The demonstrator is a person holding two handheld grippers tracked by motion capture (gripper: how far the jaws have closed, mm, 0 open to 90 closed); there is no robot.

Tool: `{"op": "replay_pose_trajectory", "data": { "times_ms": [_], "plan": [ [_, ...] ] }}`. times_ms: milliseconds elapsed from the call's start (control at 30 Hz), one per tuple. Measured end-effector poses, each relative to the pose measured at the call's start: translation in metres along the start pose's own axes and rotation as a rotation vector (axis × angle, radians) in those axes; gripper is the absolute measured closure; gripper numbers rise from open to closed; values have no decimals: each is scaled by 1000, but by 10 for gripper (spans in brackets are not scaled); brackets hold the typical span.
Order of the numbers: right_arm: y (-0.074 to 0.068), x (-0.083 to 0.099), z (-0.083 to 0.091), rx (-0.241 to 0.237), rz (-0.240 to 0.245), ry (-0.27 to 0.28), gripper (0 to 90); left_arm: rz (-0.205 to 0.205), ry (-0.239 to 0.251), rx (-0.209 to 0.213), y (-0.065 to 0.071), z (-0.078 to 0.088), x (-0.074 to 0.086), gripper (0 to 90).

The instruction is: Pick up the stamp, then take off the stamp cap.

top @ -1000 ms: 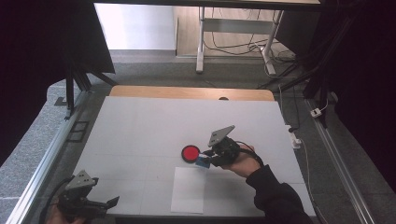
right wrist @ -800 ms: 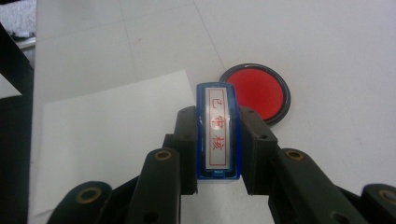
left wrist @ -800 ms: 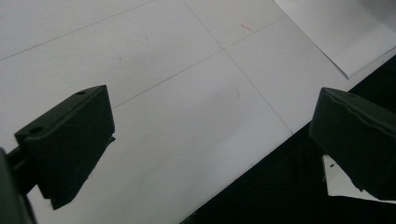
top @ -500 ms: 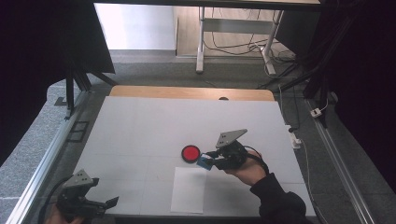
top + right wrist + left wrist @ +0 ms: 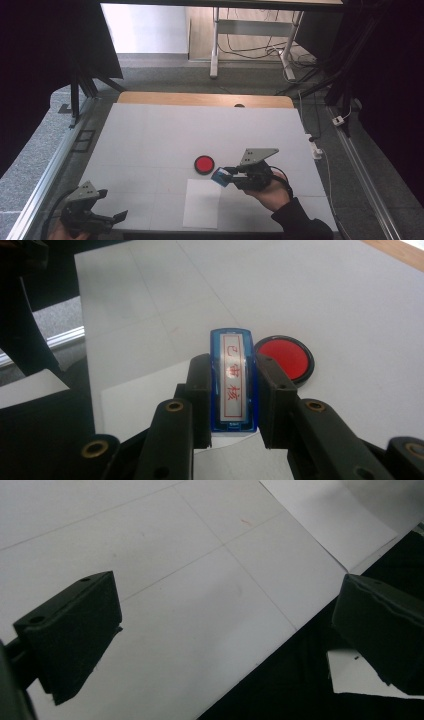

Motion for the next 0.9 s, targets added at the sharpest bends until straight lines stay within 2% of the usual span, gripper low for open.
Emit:
{"op": "replay_pose_trajectory", "data": {
  "times_ms": [167,333,667,733,800,833,867,900],
  "plan": [
    [-9,-3,7,0,5,37,715,-13,9,13,1,-1,-1,0],
    [-17,-4,10,-7,7,48,715,-10,12,29,2,-1,-2,0],
    [-20,-7,14,-15,30,71,714,4,33,44,3,1,-7,0],
    [-21,-8,13,-19,30,73,714,-8,32,52,4,-1,-8,0],
    [-23,-8,14,-27,39,73,714,-35,38,72,8,-2,-11,0],
    [-24,-8,14,-35,45,74,714,-35,38,72,8,-2,-11,0],
    [-25,-9,14,-38,46,78,714,-49,43,111,12,-5,-14,0],
    [-26,-10,14,-37,48,76,715,-55,47,127,14,-6,-17,0]
  ]
}}
Point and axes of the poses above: each handheld gripper's, and its own axes: z roughly backward along the jaws, x roughly out of its underside, y roughly to its right, the point moved 9 cm from there along -z, roughly forward along the jaws, and after that the axes turned 4 degrees about y, right-handed, at the moved point
